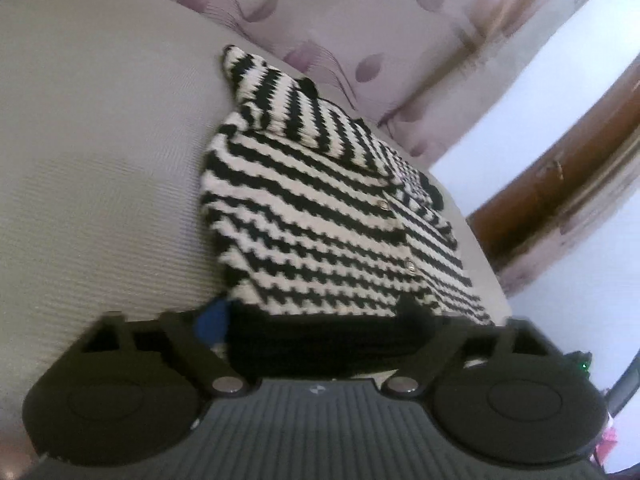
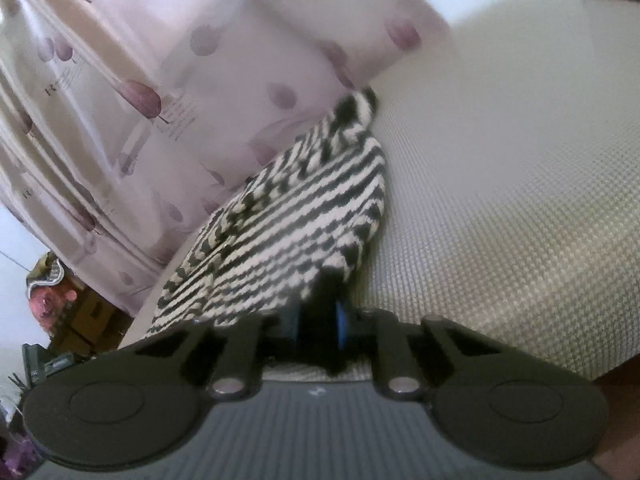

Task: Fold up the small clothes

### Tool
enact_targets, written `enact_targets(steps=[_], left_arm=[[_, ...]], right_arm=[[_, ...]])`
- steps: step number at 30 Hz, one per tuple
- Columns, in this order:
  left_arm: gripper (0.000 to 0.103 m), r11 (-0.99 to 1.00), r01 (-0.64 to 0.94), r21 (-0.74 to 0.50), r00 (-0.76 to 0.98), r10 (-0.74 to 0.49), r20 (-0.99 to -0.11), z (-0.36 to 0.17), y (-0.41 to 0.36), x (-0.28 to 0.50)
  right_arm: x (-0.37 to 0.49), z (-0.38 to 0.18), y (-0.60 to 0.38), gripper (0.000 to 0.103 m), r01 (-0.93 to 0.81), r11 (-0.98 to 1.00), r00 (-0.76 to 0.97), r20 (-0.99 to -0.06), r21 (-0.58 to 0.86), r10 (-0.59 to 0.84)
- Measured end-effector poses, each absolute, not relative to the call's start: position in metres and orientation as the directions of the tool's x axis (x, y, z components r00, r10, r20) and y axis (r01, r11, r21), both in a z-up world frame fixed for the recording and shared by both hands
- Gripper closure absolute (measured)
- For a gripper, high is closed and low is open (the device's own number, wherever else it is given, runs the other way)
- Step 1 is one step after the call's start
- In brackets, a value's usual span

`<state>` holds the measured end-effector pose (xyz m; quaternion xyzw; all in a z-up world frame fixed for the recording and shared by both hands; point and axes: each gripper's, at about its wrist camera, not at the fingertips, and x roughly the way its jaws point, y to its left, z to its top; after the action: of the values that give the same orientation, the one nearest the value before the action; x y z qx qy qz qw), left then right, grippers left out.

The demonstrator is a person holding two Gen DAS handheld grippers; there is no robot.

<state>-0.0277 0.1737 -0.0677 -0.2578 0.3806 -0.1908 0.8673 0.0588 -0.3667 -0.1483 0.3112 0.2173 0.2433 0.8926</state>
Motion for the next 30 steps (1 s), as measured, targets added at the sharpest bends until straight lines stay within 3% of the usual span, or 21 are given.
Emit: enact_targets(steps=[4,6,7,8,12,21,30], left_arm=[[0.016,0.834,0.154,-0.531,0.65,-0.49,-0.581,-0.066,0.159,-0.029],[0.04,0.85,0.136,-0.508,0.661,-0.46,-0.593,-0.067,0.156,-0.03],[0.08,0.856,0.121,-0.503,0.653,-0.45,-0.609,-0.07,0.156,-0.029],[0.093,0.859,0.098,-0.503,0.636,-0.443,-0.632,-0.073,0.157,-0.026],[0.093,0.852,0.068,-0.519,0.661,-0.428,-0.616,-0.074,0.159,-0.03],[0.093,0.752,0.106,-0.651,0.736,-0.499,-0.457,-0.052,0.169,-0.034],[0.093,0.757,0.126,-0.641,0.791,-0.467,-0.396,-0.032,0.165,-0.022]], right_arm=[[0.062,-0.148,-0.365,0.087,-0.292,0.682,0.786,-0.238,0.67,0.57],[0.063,-0.147,-0.363,0.087,-0.287,0.684,0.788,-0.24,0.67,0.566],[0.063,-0.146,-0.361,0.087,-0.286,0.689,0.789,-0.244,0.666,0.563],[0.062,-0.145,-0.359,0.088,-0.286,0.702,0.791,-0.252,0.652,0.557],[0.064,-0.146,-0.356,0.093,-0.287,0.682,0.78,-0.249,0.672,0.574],[0.07,-0.148,-0.372,0.093,-0.294,0.442,0.763,-0.07,0.847,0.643],[0.091,-0.119,-0.361,0.093,-0.369,0.364,0.739,0.034,0.855,0.672]])
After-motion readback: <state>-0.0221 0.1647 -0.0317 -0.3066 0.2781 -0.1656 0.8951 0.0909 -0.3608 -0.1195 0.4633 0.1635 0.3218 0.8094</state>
